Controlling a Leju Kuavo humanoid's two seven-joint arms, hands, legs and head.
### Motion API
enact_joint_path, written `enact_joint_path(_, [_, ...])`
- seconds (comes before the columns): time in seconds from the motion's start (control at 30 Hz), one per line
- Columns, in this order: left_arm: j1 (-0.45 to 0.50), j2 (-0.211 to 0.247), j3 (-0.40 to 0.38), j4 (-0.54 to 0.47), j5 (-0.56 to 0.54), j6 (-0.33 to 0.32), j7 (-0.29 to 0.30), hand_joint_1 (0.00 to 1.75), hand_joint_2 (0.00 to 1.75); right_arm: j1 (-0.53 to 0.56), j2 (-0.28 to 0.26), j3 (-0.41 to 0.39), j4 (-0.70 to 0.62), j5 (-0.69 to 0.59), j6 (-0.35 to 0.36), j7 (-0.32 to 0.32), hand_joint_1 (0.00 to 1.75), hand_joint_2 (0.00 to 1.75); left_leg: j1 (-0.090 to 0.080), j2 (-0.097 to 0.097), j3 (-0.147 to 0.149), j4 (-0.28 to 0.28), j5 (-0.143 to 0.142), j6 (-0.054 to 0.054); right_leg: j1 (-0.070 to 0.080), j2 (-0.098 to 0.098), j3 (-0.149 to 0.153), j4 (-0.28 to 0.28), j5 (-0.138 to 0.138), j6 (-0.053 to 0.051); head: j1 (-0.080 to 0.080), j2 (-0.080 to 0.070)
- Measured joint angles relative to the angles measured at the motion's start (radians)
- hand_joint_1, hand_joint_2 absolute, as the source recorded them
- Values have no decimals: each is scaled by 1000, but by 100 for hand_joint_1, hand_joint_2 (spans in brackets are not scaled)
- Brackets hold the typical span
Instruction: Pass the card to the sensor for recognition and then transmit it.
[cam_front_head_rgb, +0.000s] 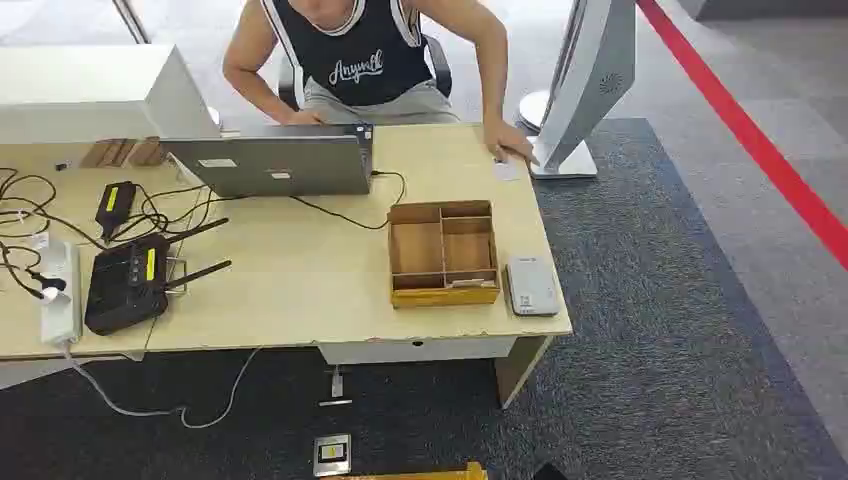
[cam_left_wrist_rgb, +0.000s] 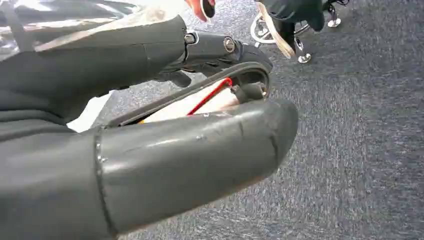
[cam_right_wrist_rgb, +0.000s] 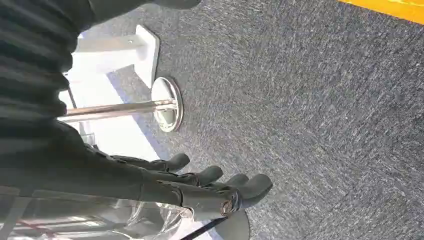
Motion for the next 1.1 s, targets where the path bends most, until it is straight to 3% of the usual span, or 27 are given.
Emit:
enact_joint_path(0.13, [0, 0, 5, 0, 0, 0, 0, 0, 0, 0, 0, 2, 0, 0, 0, 0, 0, 175, 0, 0, 0, 0, 0, 0, 0, 0, 0, 0, 0, 0, 0, 0])
enact_joint_path(0.17, [0, 0, 6, 0, 0, 0, 0, 0, 175, 0, 1, 2, 0, 0, 0, 0, 0, 175, 0, 0, 0, 0, 0, 0, 0, 0, 0, 0, 0, 0, 0, 0])
enact_joint_path(0.33, [0, 0, 6, 1, 0, 0, 3, 0, 175, 0, 1, 5, 0, 0, 0, 0, 0, 175, 0, 0, 0, 0, 0, 0, 0, 0, 0, 0, 0, 0, 0, 0])
enact_joint_path(0.43, [0, 0, 6, 2, -11, -10, 33, 0, 175, -1, 0, 6, 0, 1, 2, 0, 0, 175, 0, 0, 0, 0, 0, 0, 0, 0, 0, 0, 0, 0, 0, 0])
enact_joint_path(0.47, [0, 0, 6, 3, -17, -19, 44, 0, 0, -2, 1, 7, 0, 3, 3, 0, 0, 175, 0, 0, 0, 0, 0, 0, 0, 0, 0, 0, 0, 0, 0, 0])
enact_joint_path(0.5, [0, 0, 6, 3, -21, -26, 51, 0, 175, -3, 0, 7, 0, 3, 5, 0, 0, 175, 0, 0, 0, 0, 0, 0, 0, 0, 0, 0, 0, 0, 0, 0])
enact_joint_path(0.93, [0, -5, 13, 8, -16, -77, 62, 0, 175, -12, -2, 14, 0, -20, 8, 0, 0, 175, 0, 0, 0, 0, 0, 0, 0, 0, 0, 0, 0, 0, 0, 0])
enact_joint_path(1.1, [0, -5, 14, 8, -25, -83, 53, 0, 175, -31, -6, 13, -2, -46, -38, -14, 0, 175, 0, 0, -1, 0, 0, 0, 0, 0, 0, 0, 0, 0, 0, 0])
